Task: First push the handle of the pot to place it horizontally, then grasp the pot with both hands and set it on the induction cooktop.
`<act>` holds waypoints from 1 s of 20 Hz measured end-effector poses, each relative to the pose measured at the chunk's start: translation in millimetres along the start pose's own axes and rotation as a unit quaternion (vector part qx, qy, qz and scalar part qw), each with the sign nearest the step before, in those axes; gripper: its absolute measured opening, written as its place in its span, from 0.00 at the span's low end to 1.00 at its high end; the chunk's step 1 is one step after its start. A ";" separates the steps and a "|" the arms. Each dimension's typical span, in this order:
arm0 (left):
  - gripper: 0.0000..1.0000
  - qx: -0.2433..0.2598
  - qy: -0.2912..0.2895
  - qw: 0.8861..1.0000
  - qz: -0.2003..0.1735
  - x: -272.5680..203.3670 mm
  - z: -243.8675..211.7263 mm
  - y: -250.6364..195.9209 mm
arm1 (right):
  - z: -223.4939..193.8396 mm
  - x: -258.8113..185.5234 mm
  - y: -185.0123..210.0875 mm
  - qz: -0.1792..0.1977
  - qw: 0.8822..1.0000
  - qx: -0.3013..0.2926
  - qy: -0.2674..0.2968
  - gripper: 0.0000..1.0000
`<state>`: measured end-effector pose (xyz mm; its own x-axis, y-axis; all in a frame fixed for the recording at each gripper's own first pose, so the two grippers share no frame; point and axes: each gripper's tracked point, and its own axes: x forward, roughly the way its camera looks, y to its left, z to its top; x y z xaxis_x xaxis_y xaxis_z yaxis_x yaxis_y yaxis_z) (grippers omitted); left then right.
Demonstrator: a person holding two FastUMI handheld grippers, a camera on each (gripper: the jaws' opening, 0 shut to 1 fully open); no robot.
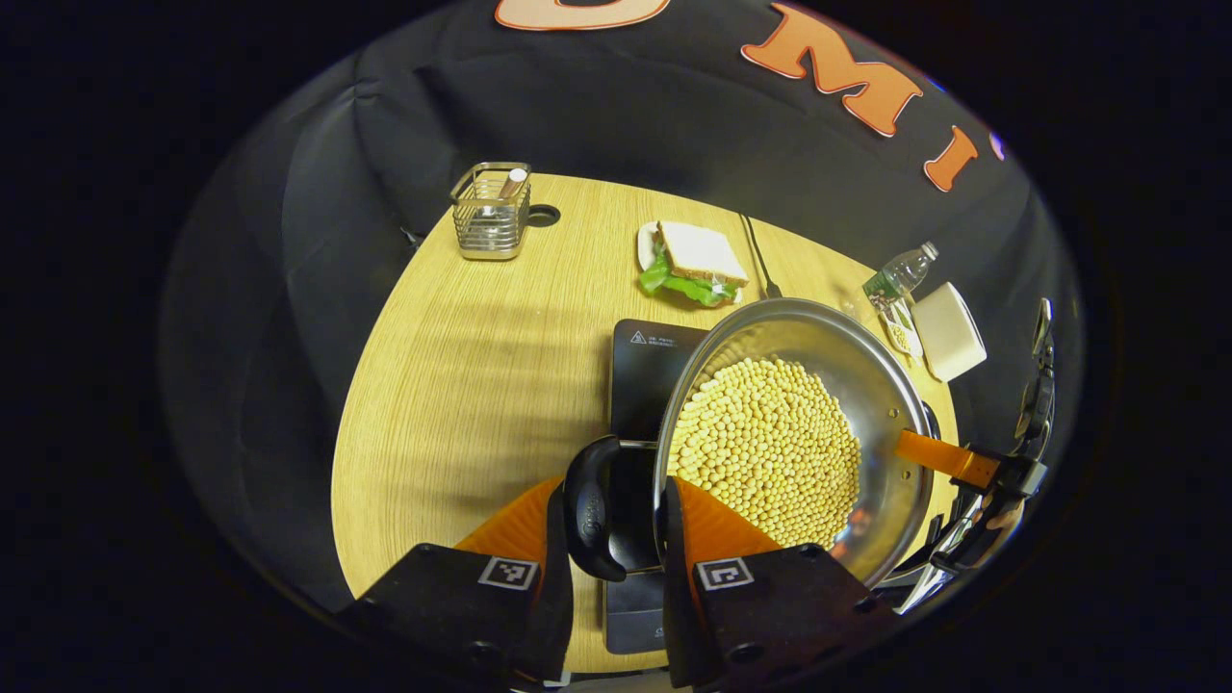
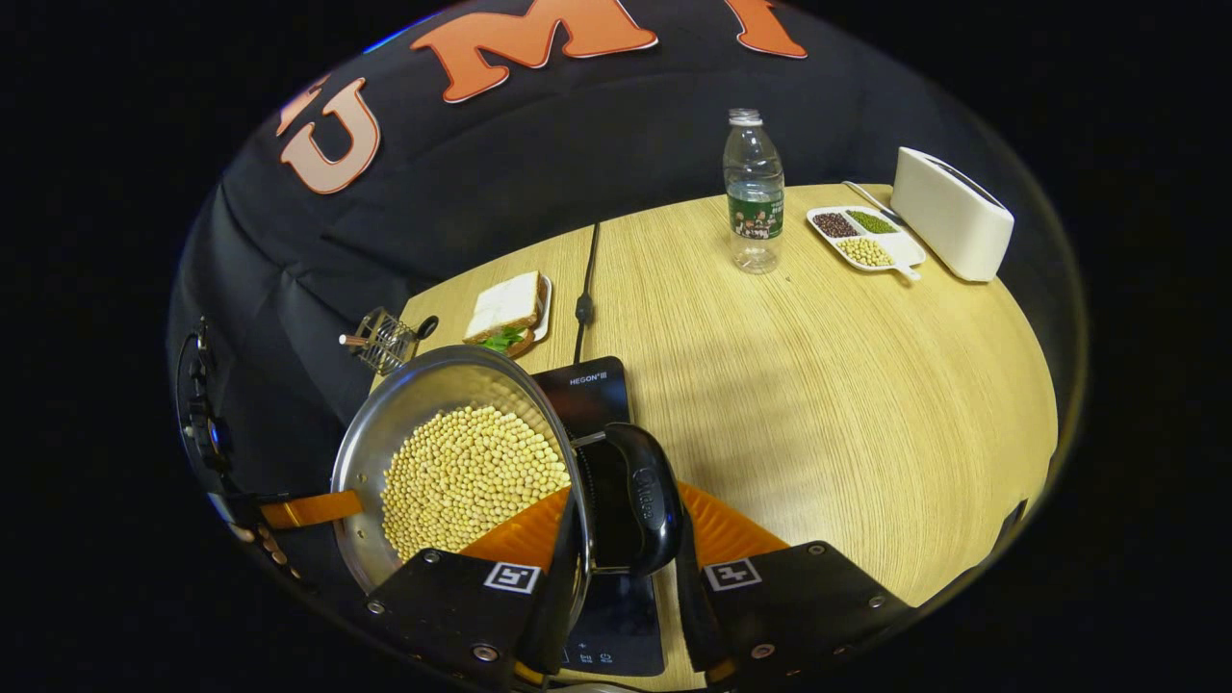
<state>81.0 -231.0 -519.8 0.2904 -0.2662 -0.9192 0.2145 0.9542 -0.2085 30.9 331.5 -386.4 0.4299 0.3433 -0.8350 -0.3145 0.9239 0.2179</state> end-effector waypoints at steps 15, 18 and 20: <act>1.00 0.003 -0.063 0.997 0.050 -86.4 31.7 45.4 | 46.3 -43.4 -33.2 -0.021 0.996 0.026 -0.082 0.95; 0.99 0.024 -0.107 0.991 0.074 -117.2 62.9 52.7 | 74.9 -65.7 -42.2 -0.033 0.993 0.026 -0.112 0.95; 0.99 0.025 -0.143 0.987 0.074 -135.8 85.0 48.8 | 96.3 -88.8 -44.0 -0.038 0.989 0.027 -0.137 0.95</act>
<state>131.3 -160.0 -376.8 0.5711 -0.1587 -0.8054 0.1945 0.9794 -0.0551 88.1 276.6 -273.1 0.6666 0.2993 -0.6827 -0.2297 0.9538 0.1938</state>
